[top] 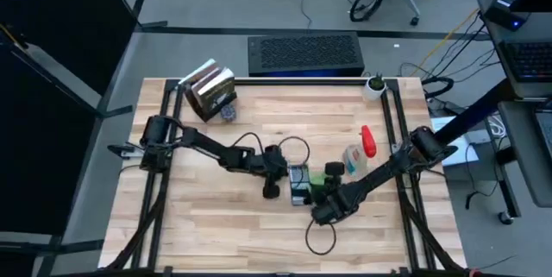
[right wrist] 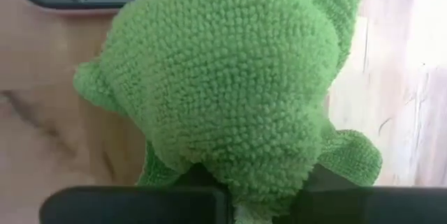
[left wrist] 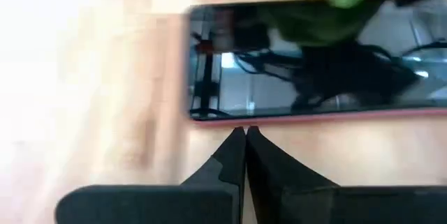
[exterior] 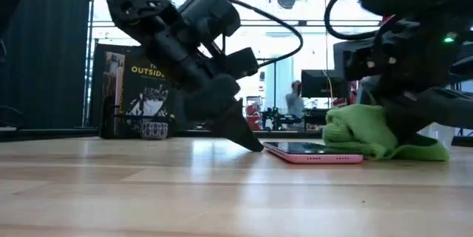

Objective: Apply microfiber cloth
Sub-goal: Wipe the front of the pink cellphone with the green microfiber cloth

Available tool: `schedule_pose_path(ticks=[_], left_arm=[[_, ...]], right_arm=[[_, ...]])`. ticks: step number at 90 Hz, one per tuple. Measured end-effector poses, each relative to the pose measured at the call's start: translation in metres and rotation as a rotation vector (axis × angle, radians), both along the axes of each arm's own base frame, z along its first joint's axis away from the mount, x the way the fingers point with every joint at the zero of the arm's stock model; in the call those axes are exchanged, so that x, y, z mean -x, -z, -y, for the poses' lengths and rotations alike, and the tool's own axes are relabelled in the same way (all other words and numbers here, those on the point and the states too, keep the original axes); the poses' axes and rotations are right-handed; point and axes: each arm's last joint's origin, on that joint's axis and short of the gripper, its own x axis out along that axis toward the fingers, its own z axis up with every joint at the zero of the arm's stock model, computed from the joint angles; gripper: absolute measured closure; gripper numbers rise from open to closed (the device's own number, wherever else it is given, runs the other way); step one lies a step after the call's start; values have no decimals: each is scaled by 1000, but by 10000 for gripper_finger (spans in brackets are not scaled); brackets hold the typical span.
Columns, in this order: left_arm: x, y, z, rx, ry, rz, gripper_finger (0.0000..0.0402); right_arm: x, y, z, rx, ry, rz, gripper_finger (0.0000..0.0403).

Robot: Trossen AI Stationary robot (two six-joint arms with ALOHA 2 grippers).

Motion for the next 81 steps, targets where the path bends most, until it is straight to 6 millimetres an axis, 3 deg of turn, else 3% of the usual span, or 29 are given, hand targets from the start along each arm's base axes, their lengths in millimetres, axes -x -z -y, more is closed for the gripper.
schedule_pose_path(ticks=[30, 41, 49, 64, 81], left_arm=[[-2, -1, -5, 16, 0, 23, 402], [0, -4, -5, 13, -5, 3, 402], [10, -16, -2, 0, -6, -56, 402], [21, -53, 10, -33, 1, -25, 402], [31, -63, 22, -38, 29, -10, 402]], right_arm=[[-21, 0, 2, -79, -36, 132, 371], [-19, -5, 6, -69, -32, 103, 371], [-10, -25, 7, -51, -6, 72, 371], [10, -76, -3, -158, 38, 192, 371], [39, -98, -28, -354, 68, 214, 371]])
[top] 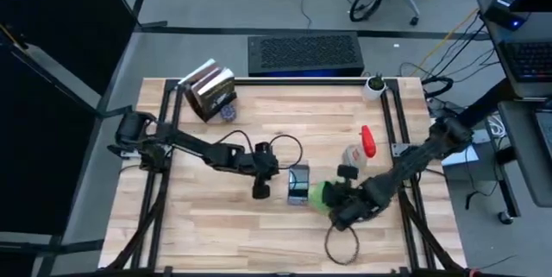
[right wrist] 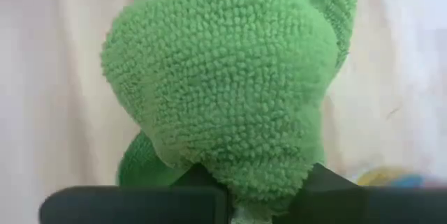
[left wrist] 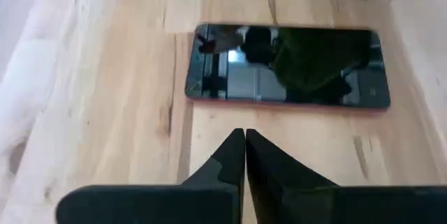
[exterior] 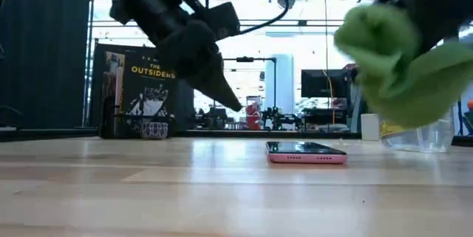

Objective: Apply microfiber cloth
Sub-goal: Wipe the front of the pink cellphone with the green microfiber cloth

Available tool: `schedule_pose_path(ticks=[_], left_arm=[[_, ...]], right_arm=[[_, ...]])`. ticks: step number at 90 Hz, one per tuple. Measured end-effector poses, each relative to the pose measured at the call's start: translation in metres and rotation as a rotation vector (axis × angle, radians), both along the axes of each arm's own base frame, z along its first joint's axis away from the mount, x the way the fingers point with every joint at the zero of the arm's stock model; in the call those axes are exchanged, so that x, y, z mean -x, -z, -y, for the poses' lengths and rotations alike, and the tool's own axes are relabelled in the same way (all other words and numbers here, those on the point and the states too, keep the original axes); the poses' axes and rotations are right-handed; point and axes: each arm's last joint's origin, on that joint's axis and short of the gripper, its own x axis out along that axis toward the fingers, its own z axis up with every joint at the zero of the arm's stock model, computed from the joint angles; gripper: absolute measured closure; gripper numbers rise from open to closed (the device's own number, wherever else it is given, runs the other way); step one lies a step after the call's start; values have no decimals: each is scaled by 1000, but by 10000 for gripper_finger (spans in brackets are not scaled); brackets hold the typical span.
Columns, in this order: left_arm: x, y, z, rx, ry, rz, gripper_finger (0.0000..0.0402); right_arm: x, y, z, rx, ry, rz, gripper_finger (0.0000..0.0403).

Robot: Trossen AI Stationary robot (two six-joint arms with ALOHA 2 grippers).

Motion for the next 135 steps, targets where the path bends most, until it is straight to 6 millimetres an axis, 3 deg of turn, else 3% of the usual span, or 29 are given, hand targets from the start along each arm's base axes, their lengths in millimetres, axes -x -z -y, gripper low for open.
schedule_pose_path(ticks=[17, 25, 36, 43, 56, 71, 81, 105, 122, 135], left_arm=[[1, 1, 11, 8, 20, 0, 402], [1, 2, 16, 13, 28, 4, 402], [-9, -7, 17, -8, 69, 143, 402], [-19, -6, 13, -16, 91, 230, 402], [-34, 17, -1, 15, 83, 284, 402], [-48, 46, -8, 42, 90, 295, 402], [-52, 63, -8, 57, 110, 295, 402], [-55, 83, -13, 70, 96, 291, 402], [-56, 84, -20, 83, 74, 285, 402], [-55, 85, -25, 81, 59, 276, 402]], right_arm=[[21, 0, -24, -109, 36, -41, 371], [22, 0, -31, -115, 46, 13, 371], [2, 3, -19, 43, 25, 149, 371], [-13, 10, -4, 130, 26, 137, 371], [-37, 28, 11, 198, -11, 95, 371], [-58, 51, 16, 231, -67, 80, 371], [-66, 59, 17, 235, -83, 87, 371], [-79, 70, 25, 284, -63, 111, 371], [-85, 90, 22, 246, -110, 63, 371], [-85, 93, 17, 213, -111, 64, 371]])
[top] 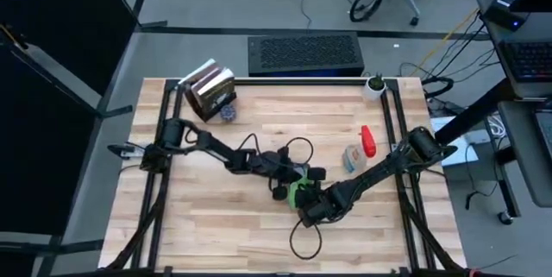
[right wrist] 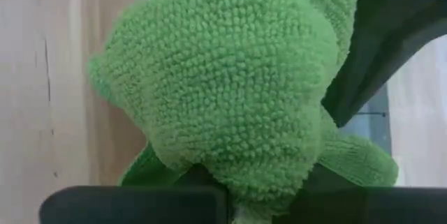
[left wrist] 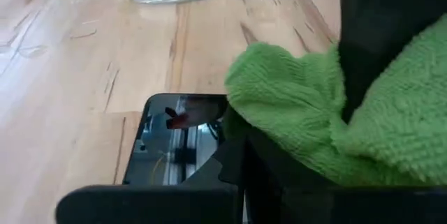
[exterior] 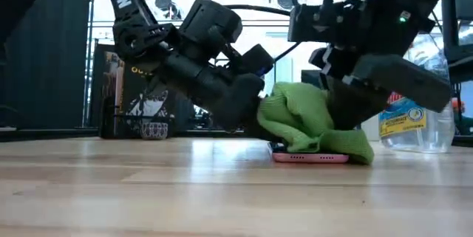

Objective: Apply microfiber cloth
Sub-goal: Wipe the front of the pink cellphone with the green microfiber cloth

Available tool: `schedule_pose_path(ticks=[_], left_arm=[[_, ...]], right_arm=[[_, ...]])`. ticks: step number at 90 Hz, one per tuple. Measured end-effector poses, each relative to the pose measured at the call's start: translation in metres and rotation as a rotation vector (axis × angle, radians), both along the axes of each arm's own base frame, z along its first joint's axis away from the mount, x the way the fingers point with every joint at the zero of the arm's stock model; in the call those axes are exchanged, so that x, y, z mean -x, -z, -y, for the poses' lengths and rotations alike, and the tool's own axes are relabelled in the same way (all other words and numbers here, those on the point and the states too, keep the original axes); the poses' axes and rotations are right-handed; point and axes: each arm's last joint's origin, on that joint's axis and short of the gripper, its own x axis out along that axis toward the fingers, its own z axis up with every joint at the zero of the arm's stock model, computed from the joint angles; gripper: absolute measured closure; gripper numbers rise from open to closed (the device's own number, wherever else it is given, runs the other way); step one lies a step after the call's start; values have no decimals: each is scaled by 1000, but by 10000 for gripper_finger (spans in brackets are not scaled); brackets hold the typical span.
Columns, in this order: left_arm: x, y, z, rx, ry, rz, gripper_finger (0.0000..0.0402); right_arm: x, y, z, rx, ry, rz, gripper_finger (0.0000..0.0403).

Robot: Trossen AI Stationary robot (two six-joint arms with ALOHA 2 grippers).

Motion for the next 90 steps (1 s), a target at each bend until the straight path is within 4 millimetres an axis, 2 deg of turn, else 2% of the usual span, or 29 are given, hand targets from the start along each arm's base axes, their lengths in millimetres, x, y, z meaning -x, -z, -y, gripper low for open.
schedule_pose_path(ticks=[21, 40, 54, 71, 82, 90], left_arm=[[0, 1, -6, -2, -18, -7, 402], [0, 1, -6, 1, -14, -6, 402], [0, 2, -6, 4, -11, -6, 402], [0, 2, -6, 5, -8, -6, 402], [1, 2, -6, 9, -2, -6, 402], [1, 2, -5, 11, 2, -6, 402]], right_arm=[[7, -15, -10, -161, -68, -30, 371], [11, -45, 6, -14, 11, 94, 371], [2, -33, 17, 3, 57, 76, 371], [-4, -9, 14, -48, 46, 5, 371], [-3, -8, 7, -108, 19, -9, 371], [2, -16, -1, -173, -20, -23, 371]])
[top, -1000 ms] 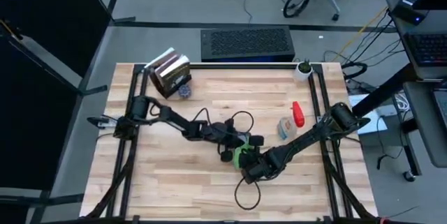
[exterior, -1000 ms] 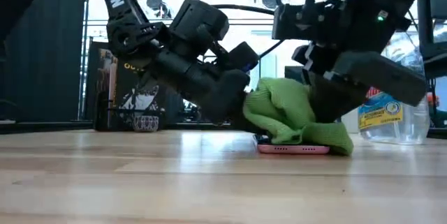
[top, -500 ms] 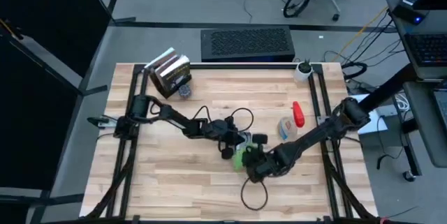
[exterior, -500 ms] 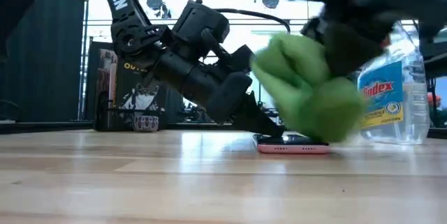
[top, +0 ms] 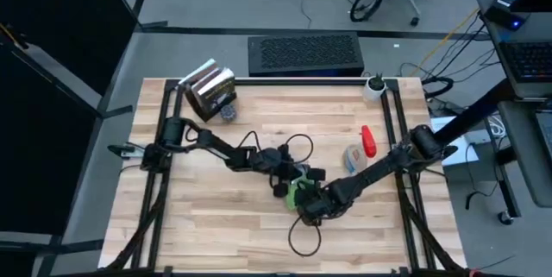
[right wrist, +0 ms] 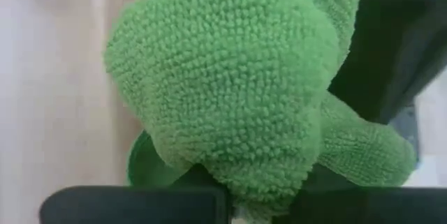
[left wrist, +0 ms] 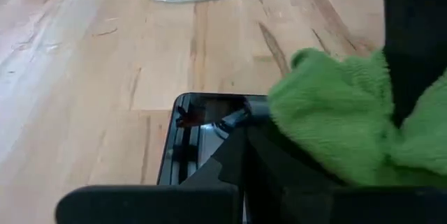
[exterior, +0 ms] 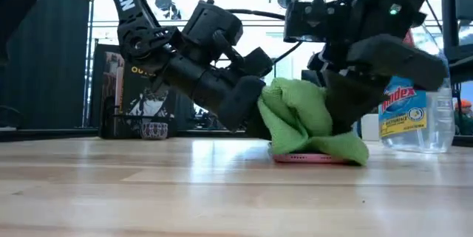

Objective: Apply microfiber cloth
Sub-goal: Wipe the front of the pink cellphone with the green microfiber cloth

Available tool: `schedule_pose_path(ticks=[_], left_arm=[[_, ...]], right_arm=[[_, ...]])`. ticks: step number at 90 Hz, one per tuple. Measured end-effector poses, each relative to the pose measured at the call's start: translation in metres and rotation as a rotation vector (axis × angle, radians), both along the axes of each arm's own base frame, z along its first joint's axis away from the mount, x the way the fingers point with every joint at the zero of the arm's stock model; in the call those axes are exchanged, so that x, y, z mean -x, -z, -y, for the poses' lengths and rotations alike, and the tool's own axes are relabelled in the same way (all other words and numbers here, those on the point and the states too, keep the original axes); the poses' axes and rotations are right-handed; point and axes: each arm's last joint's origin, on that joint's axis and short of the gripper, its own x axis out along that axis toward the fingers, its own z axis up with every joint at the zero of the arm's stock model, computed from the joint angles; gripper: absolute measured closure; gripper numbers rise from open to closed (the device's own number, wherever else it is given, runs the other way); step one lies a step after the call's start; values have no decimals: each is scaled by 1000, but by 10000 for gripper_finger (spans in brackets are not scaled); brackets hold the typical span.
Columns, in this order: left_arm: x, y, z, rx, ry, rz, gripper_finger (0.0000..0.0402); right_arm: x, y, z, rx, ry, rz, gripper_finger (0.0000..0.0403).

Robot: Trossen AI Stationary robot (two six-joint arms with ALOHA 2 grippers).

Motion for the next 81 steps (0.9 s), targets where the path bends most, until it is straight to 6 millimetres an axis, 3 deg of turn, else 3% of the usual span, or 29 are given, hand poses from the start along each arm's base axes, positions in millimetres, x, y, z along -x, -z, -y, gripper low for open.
schedule_pose_path(ticks=[9, 20, 37, 53, 66, 81], left_arm=[[0, 0, 0, 1, 1, 0, 402], [0, 0, 0, 1, 1, 0, 402], [0, 0, 0, 0, 0, 0, 402], [0, 0, 0, 0, 0, 0, 402], [0, 0, 0, 0, -1, 0, 402], [0, 0, 0, 1, -1, 0, 402]], right_arm=[[6, -13, -1, -31, -23, 1, 371], [5, -20, 9, 79, 46, 55, 371], [-8, 0, 18, 87, 103, 55, 371], [-10, 8, 8, 7, 50, 38, 371], [8, -13, -6, -110, -62, -38, 371], [46, -62, 2, -70, 12, -52, 371]])
